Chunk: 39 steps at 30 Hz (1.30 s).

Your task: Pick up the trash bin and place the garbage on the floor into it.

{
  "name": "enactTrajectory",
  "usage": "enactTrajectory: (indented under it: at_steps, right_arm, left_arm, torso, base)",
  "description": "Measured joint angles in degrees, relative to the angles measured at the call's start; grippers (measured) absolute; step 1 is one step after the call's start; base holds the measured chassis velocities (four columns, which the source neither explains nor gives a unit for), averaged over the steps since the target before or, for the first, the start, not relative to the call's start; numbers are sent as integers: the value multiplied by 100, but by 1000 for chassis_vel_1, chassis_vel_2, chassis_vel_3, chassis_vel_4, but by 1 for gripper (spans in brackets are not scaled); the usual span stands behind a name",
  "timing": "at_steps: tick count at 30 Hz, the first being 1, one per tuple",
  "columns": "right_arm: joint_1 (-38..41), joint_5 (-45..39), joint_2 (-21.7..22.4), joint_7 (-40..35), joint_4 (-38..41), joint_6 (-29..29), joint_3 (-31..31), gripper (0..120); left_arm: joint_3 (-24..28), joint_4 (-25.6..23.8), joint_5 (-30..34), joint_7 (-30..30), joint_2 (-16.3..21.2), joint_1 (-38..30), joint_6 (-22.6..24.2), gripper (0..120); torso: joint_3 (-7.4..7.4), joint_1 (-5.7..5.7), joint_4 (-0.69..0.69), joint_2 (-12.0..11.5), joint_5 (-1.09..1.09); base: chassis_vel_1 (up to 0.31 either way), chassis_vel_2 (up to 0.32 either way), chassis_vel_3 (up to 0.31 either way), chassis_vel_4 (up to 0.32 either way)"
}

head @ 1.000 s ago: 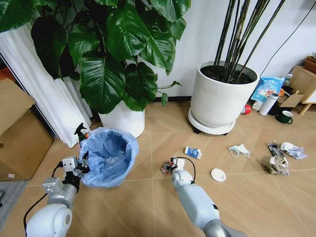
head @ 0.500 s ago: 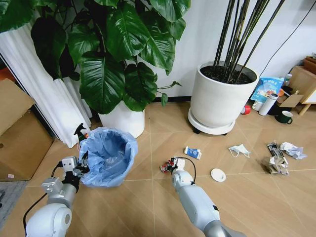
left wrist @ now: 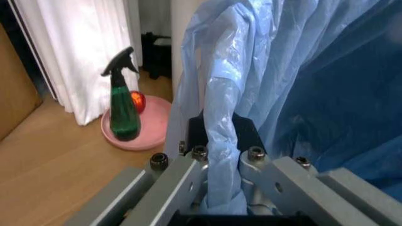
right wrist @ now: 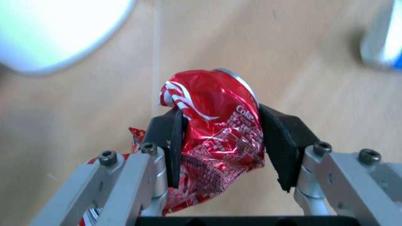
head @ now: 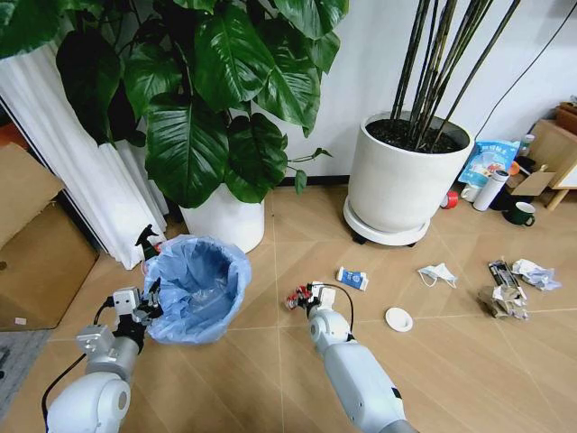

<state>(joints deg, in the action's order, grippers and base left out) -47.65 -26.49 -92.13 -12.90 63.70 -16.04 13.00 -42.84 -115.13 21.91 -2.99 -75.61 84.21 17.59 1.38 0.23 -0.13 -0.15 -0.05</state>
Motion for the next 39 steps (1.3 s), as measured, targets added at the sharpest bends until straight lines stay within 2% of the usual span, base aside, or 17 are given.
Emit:
enactTrajectory:
  at_steps: [2, 4, 5, 8, 10, 13, 14, 16, 19, 22, 27, 29, 31, 39]
  right_arm:
    - [-18, -49, 3, 90, 284, 2, 0, 38]
    - [-151, -172, 252, 246, 915, -49, -41, 38]
    - [-151, -172, 252, 246, 915, -49, -41, 38]
    - [-388, -556, 889, 382, 1985, -274, -83, 38]
    - [-413, -617, 979, 398, 2154, -312, -80, 38]
    - [-475, -1071, 1444, 508, 3148, -543, -7, 38]
    - [-475, -1071, 1444, 508, 3148, -543, -7, 38]
    - [-449, -1553, 1706, 580, 3756, -724, 25, 38]
    - [-378, -1874, 1896, 694, 4105, -828, 42, 38]
    - [-229, -2476, 2128, 770, 4628, -1065, -46, 38]
    - [-156, -2689, 2206, 771, 4934, -1228, -348, 38]
    - [-130, -2666, 2245, 767, 5012, -1277, -675, 38]
    - [-121, -2437, 2288, 780, 4994, -1283, -1022, 38]
    - [53, -1644, 2193, 923, 4569, -1191, -1561, 38]
  left_arm:
    - [65, 55, 34, 24, 40, -39, 36, 0]
    - [222, 188, 104, 79, 106, -143, 82, 0]
    - [222, 188, 104, 79, 106, -143, 82, 0]
    - [518, 400, 127, 126, 159, -350, 133, 0]
    - [575, 428, 127, 136, 162, -390, 144, 0]
    - [889, 556, 155, 232, 197, -642, 246, 0]
    - [889, 556, 155, 232, 197, -642, 246, 0]
    - [1129, 651, 174, 332, 248, -845, 345, 0]
    - [1311, 738, 177, 421, 304, -1014, 419, 0]
    - [1647, 913, 197, 671, 454, -1346, 671, 0]
    - [1881, 1005, 284, 881, 606, -1593, 961, 0]
    - [2053, 1024, 421, 1172, 742, -1776, 1292, 0]
    - [2142, 1025, 571, 1446, 834, -1913, 1569, 0]
    - [2232, 932, 953, 1787, 998, -2073, 1896, 0]
  torso:
    - [0, 0, 1, 0, 0]
    - [0, 0, 2, 0, 2]
    - [0, 0, 2, 0, 2]
    - [0, 0, -3, 0, 1]
    - [0, 0, -3, 0, 1]
    - [-1, 0, -2, 0, 1]
    - [-1, 0, -2, 0, 1]
    - [-1, 0, -1, 0, 2]
    - [-1, 0, 0, 0, 2]
    - [-1, 0, -1, 0, -2]
    - [-1, 0, 0, 0, -2]
    - [0, 0, 0, 0, 1]
    - [-1, 0, 0, 0, -1]
    - [-1, 0, 0, 0, 0]
  base:
    - [0, 0, 0, 0]
    - [0, 0, 0, 0]
    - [0, 0, 0, 0]
    - [0, 0, 0, 0]
    - [0, 0, 0, 0]
    - [0, 0, 0, 0]
    - [0, 0, 0, 0]
    - [0, 0, 0, 0]
    - [0, 0, 0, 0]
    - [0, 0, 0, 0]
    - [0, 0, 0, 0]
    - [0, 0, 0, 0]
    - [0, 0, 0, 0]
    - [0, 0, 0, 0]
